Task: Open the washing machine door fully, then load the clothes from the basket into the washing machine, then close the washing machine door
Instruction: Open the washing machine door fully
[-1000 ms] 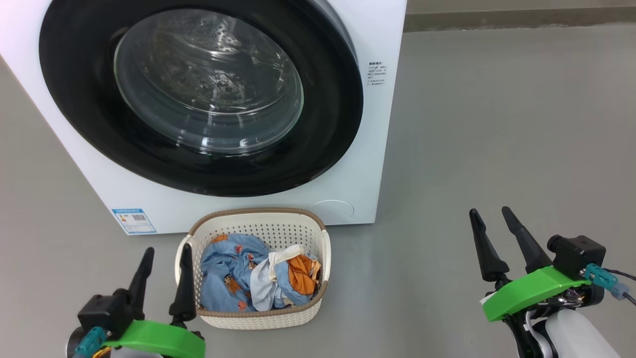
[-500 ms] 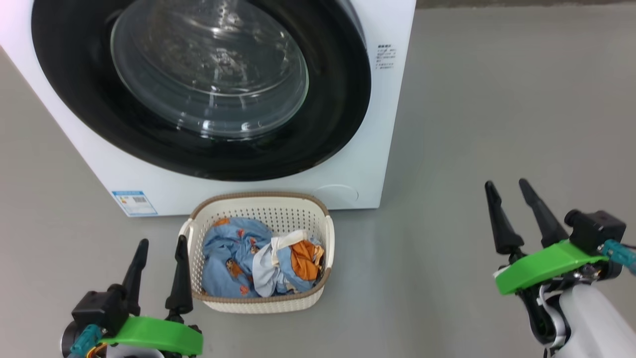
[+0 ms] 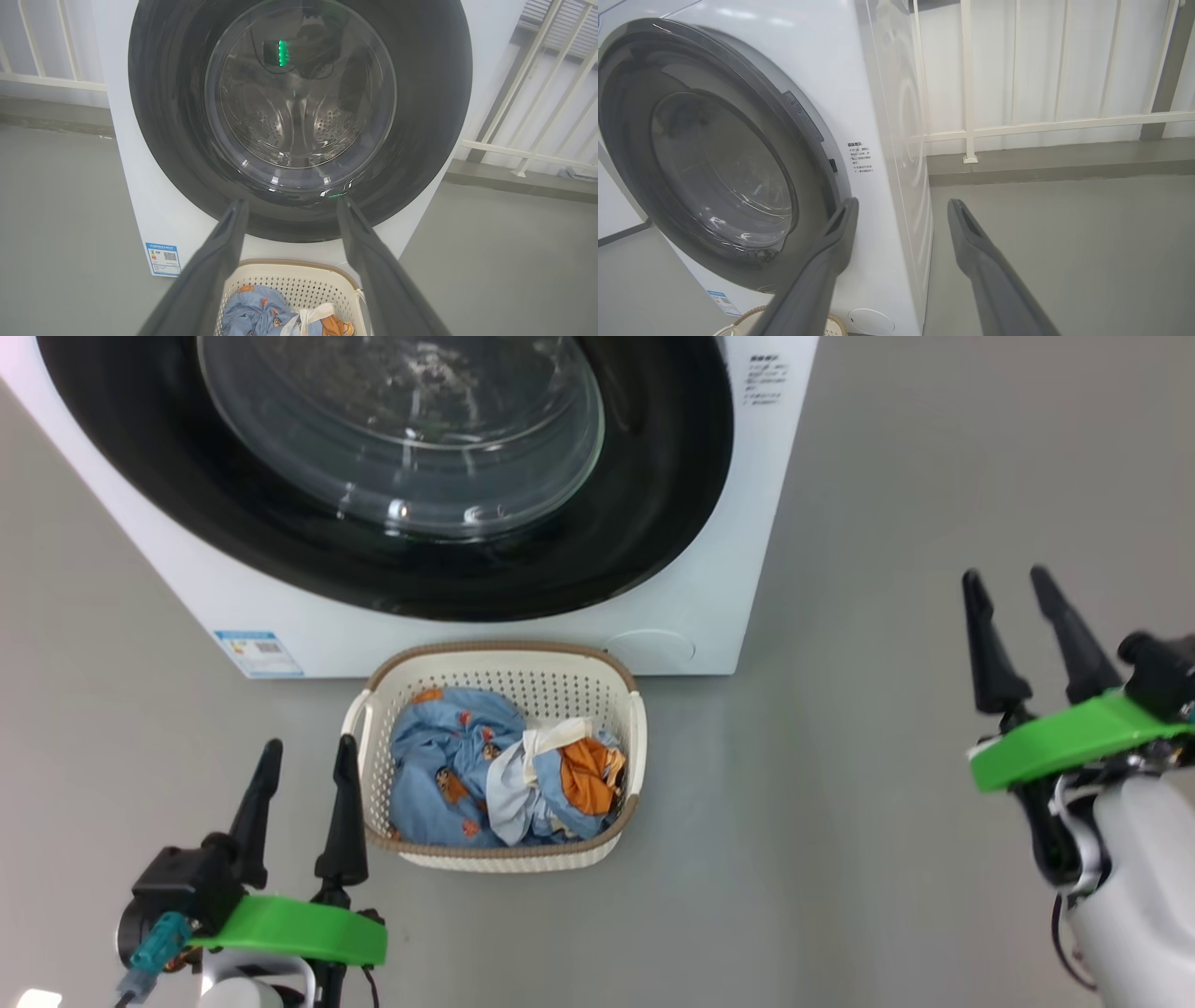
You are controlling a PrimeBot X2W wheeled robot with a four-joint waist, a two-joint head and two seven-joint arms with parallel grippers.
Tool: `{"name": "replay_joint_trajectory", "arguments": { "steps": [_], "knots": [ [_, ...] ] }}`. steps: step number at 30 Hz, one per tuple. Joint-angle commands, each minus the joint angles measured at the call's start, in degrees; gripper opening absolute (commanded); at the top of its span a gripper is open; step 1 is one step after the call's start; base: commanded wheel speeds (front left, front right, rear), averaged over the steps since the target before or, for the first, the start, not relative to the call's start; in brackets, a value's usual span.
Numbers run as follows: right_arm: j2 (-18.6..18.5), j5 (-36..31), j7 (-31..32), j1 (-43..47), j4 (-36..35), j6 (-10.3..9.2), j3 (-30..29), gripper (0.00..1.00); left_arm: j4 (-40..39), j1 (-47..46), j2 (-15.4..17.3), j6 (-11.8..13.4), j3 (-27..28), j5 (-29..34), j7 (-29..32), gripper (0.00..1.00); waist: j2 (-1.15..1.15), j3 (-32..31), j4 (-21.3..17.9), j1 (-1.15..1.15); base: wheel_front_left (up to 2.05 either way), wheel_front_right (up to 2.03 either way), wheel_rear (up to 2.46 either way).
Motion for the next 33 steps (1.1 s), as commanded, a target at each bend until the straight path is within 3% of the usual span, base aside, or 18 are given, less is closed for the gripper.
{"name": "replay_joint_trajectory", "arguments": {
  "steps": [1, 5, 16, 24, 33],
  "knots": [
    [-1.2, -0.3, -0.7, -2.7, -0.8, 0.32, 0.6, 0.0, -1.7, -2.3, 0.7, -0.4, 2.0, 0.5, -0.6, 1.0, 0.0, 1.6, 1.1, -0.01, 0.0, 0.0, 0.0],
    [-2.4, 1.8, -0.7, -5.8, -0.1, 0.32, 1.8, 0.0, -2.0, -3.1, 0.2, -0.8, 1.9, 0.5, -0.6, 1.0, 0.0, 3.5, 2.1, -0.01, 0.0, 0.0, 0.0],
    [-5.3, 19.6, 1.1, -14.0, -1.4, 0.32, 3.6, 0.0, -1.4, -4.5, -0.7, -1.5, 2.3, 0.3, -0.6, 1.0, 0.0, 6.4, 4.3, -0.01, 0.0, 0.0, 0.0],
    [-8.5, 36.5, 7.5, -20.4, -2.1, 0.32, 6.5, 0.0, -1.3, -5.6, -1.2, -1.9, 2.3, 0.5, -0.6, 1.0, 0.0, 8.9, 5.9, -0.01, 0.0, 0.0, 0.0],
    [-11.6, 49.9, 17.5, -27.5, -1.1, 0.32, 8.3, 0.0, -1.5, -7.5, -1.4, -2.1, 2.0, 0.2, -0.6, 1.0, 0.0, 13.2, 7.5, -0.01, 0.0, 0.0, 0.0]
  ]
}}
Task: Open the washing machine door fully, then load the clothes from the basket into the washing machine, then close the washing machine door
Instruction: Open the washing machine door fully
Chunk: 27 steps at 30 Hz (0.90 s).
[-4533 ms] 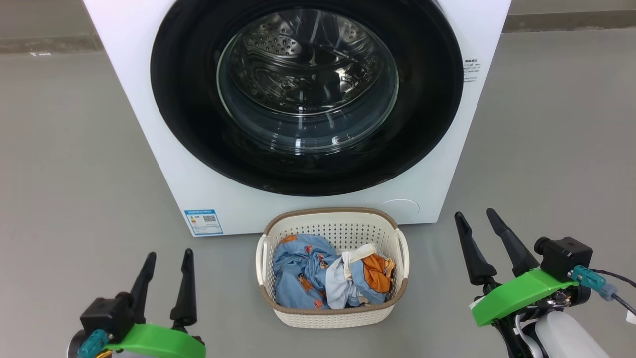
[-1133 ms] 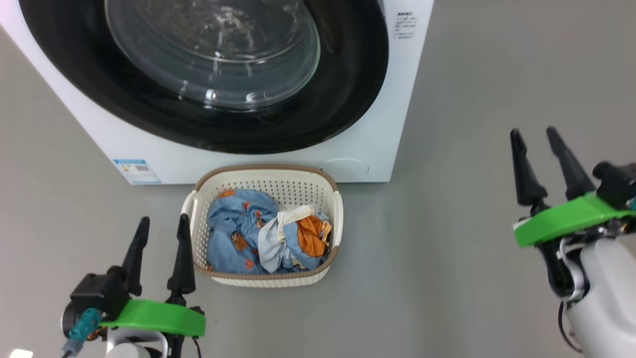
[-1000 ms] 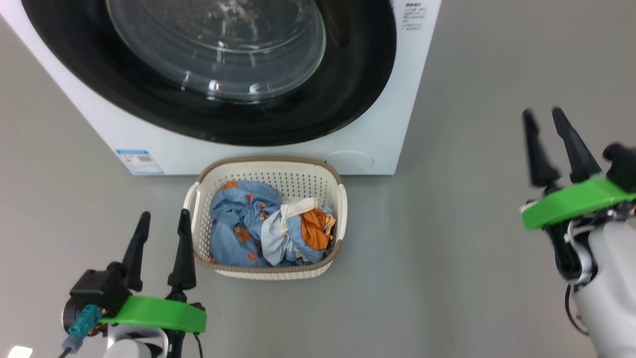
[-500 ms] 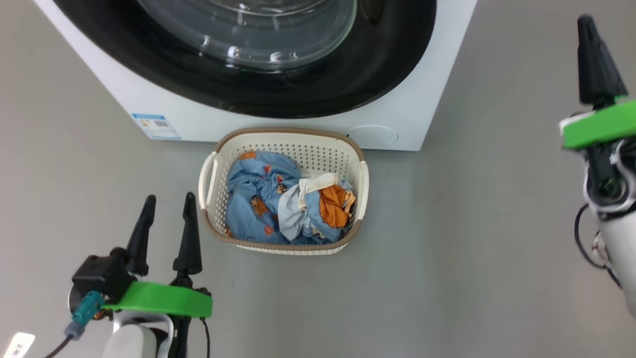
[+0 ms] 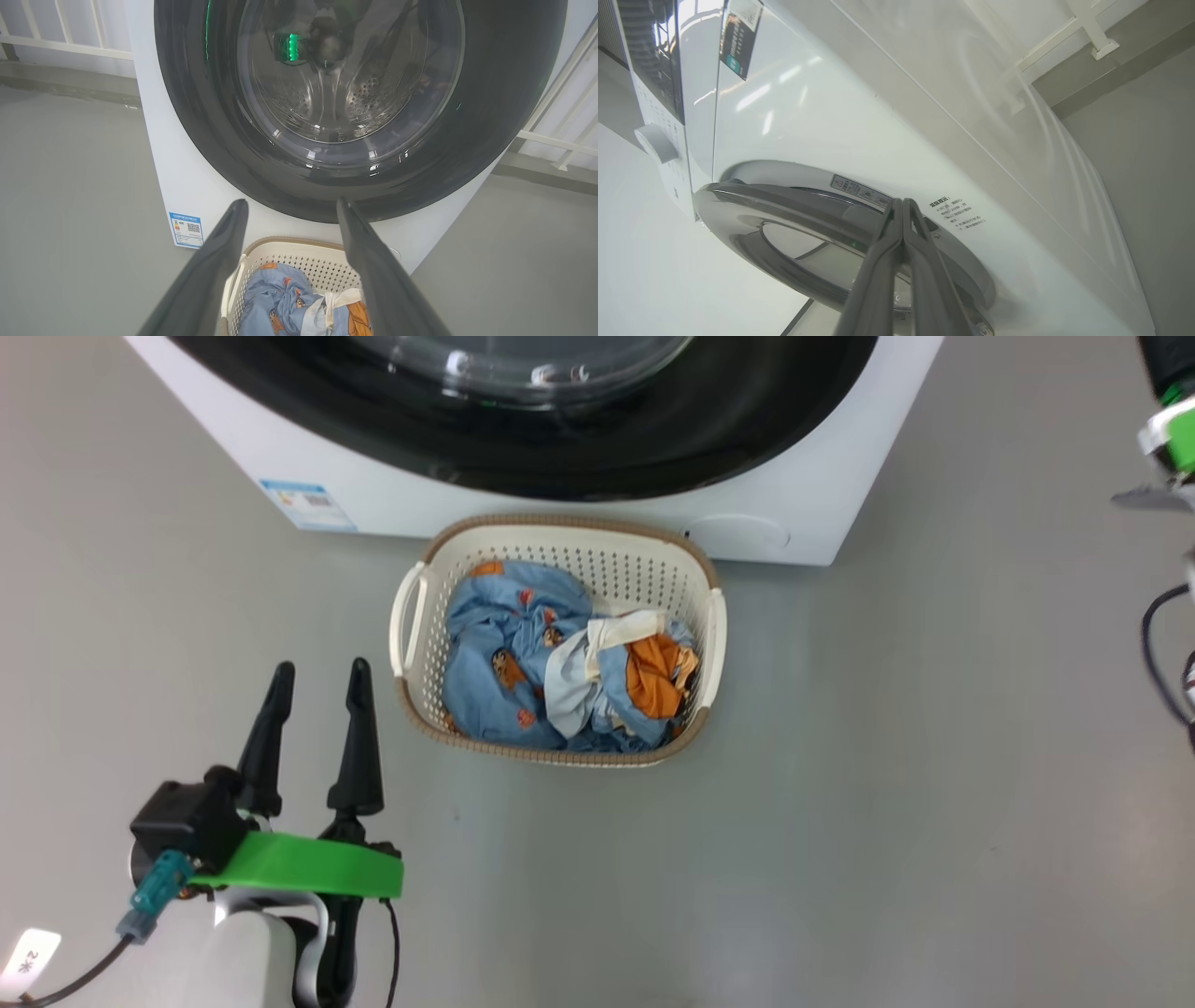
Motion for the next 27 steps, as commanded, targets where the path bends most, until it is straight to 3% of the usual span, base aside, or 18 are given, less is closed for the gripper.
{"name": "replay_joint_trajectory", "arguments": {
  "steps": [1, 6, 11, 27],
  "knots": [
    [-0.8, 1.9, 1.2, -1.3, -1.2, 0.32, 0.4, 0.0, -1.3, -1.4, 1.0, -0.2, 1.7, 0.0, -0.6, 1.0, 0.0, 1.6, 1.0, -0.01, 0.0, 0.0, 0.0],
    [-1.2, 9.6, 7.3, -4.3, -0.1, 0.32, -1.0, 0.0, -1.1, -2.1, 0.9, -0.3, 1.6, -0.3, -0.6, 1.0, 0.0, 3.2, 1.8, -0.01, 0.0, 0.0, 0.0],
    [-1.8, 12.9, 13.1, -7.4, 2.5, 0.32, -0.9, 0.0, -1.1, -2.7, 0.9, -0.3, 1.1, -1.4, -0.6, 1.0, 0.0, 4.6, 2.7, -0.01, 0.0, 0.0, 0.0],
    [-0.1, 15.0, 24.5, -19.8, 10.2, 0.32, 2.2, 0.0, -1.7, -3.6, 0.9, 0.7, -1.4, -4.9, -0.6, 1.0, 0.0, 8.0, 5.3, -0.01, 0.0, 0.0, 0.0]
  ]
}}
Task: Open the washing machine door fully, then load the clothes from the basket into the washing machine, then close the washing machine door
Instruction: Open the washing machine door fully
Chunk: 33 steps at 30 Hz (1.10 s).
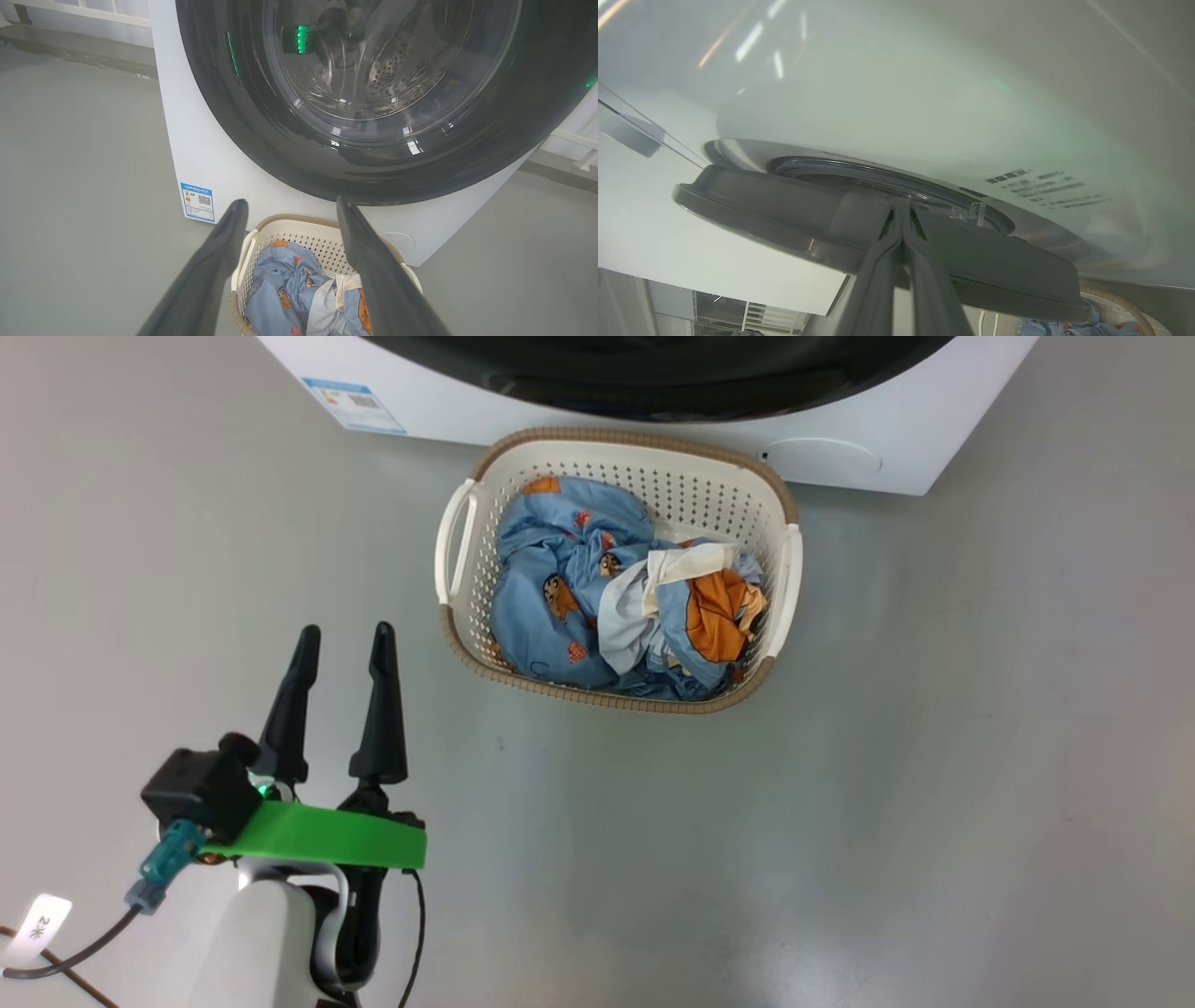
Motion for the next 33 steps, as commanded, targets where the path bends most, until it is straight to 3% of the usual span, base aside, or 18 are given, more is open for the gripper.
{"name": "replay_joint_trajectory", "arguments": {
  "steps": [1, 19, 33],
  "knots": [
    [0.8, 0.8, 1.2, -1.8, -0.6, 0.32, 0.3, 0.0, -1.6, -0.4, 1.3, 0.5, 1.3, -0.8, -0.6, 1.0, 0.0, 0.5, 0.4, 0.0, 0.0, 0.0, 0.0],
    [3.3, 2.7, 8.5, -10.2, 8.4, 0.32, 2.2, 0.0, -2.1, -0.5, 1.2, 1.7, -0.5, -3.2, -0.6, 1.0, 0.0, 2.0, 2.1, 0.0, 0.0, 0.0, 0.0],
    [4.7, 3.7, 12.0, -2.4, 8.5, 0.32, 4.0, 0.0, -0.1, 2.0, 1.2, 1.3, 0.0, -1.5, -0.6, 1.0, 0.0, -4.4, 2.6, 0.0, 0.0, 0.0, 0.0]
  ]
}}
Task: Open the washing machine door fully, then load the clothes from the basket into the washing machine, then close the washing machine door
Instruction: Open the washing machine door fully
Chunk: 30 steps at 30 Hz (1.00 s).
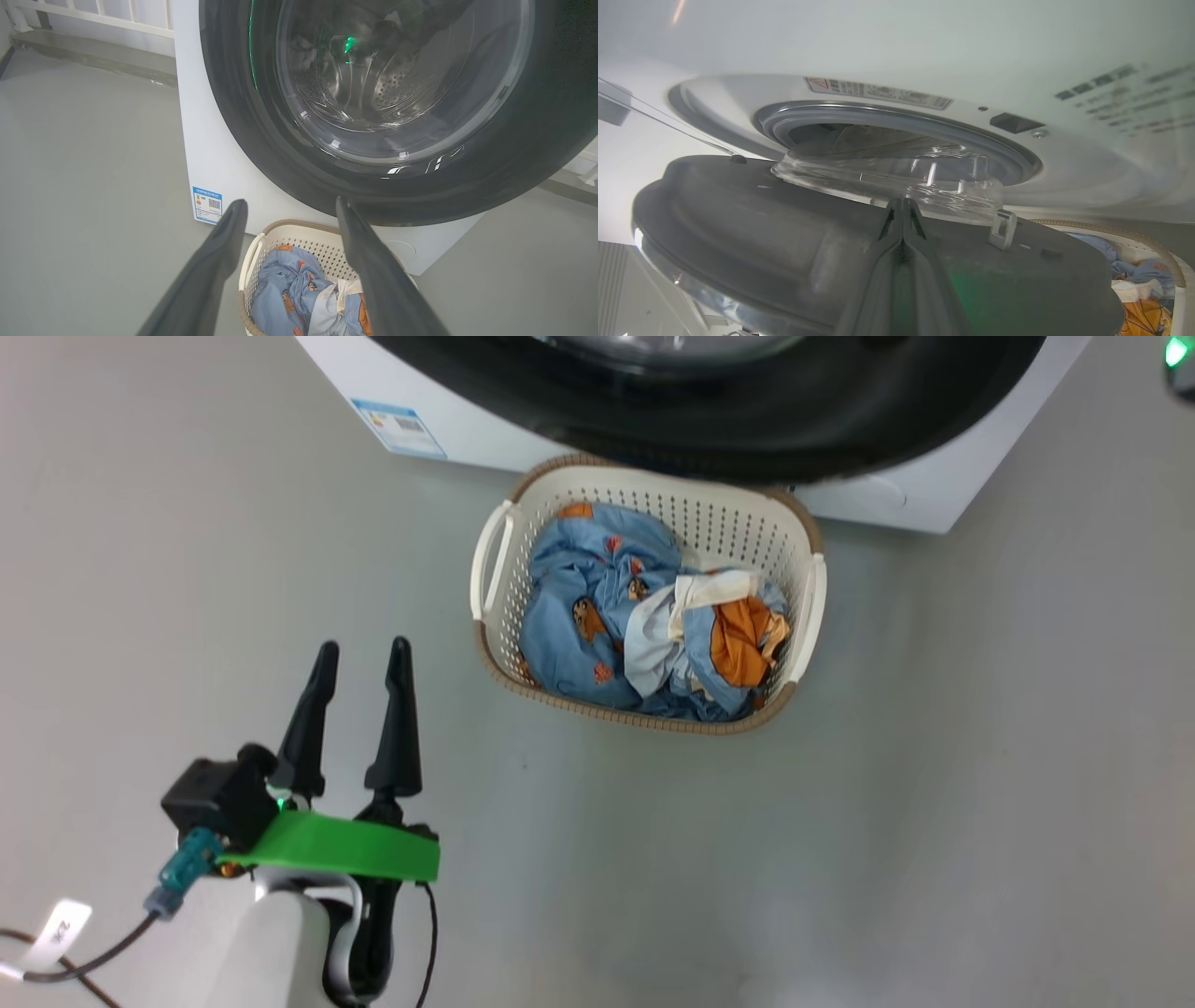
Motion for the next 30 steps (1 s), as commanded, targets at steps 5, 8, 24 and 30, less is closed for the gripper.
{"name": "replay_joint_trajectory", "arguments": {
  "steps": [5, 8, 24, 30],
  "knots": [
    [2.7, 1.7, 1.4, 6.5, -3.8, 0.34, 0.6, 0.0, -0.5, 3.5, 1.3, -0.2, 3.1, 1.7, -0.6, 1.0, 0.0, -5.0, 0.6, 0.0, 0.0, 0.0, 0.0],
    [2.8, 2.2, 1.5, 10.2, -5.2, 0.34, 0.6, 0.0, -0.4, 4.9, 1.3, -0.5, 3.7, 2.5, -0.6, 1.0, 0.0, -7.2, 1.0, 0.0, 0.0, 0.0, 0.0],
    [3.3, 6.4, 2.7, 30.2, -14.3, 0.34, -0.5, 0.0, 0.7, 11.3, 1.6, -1.3, 7.6, 7.0, -0.6, 1.0, 0.0, -18.5, 5.5, 0.0, 0.0, 0.0, 0.0],
    [3.4, 7.9, 2.4, 37.4, -18.8, 0.34, -1.2, 0.0, 1.3, 13.2, 2.2, -1.5, 8.0, 7.5, -0.6, 1.0, 0.0, -21.3, 7.6, 0.0, 0.0, 0.0, 0.0]
  ]
}}
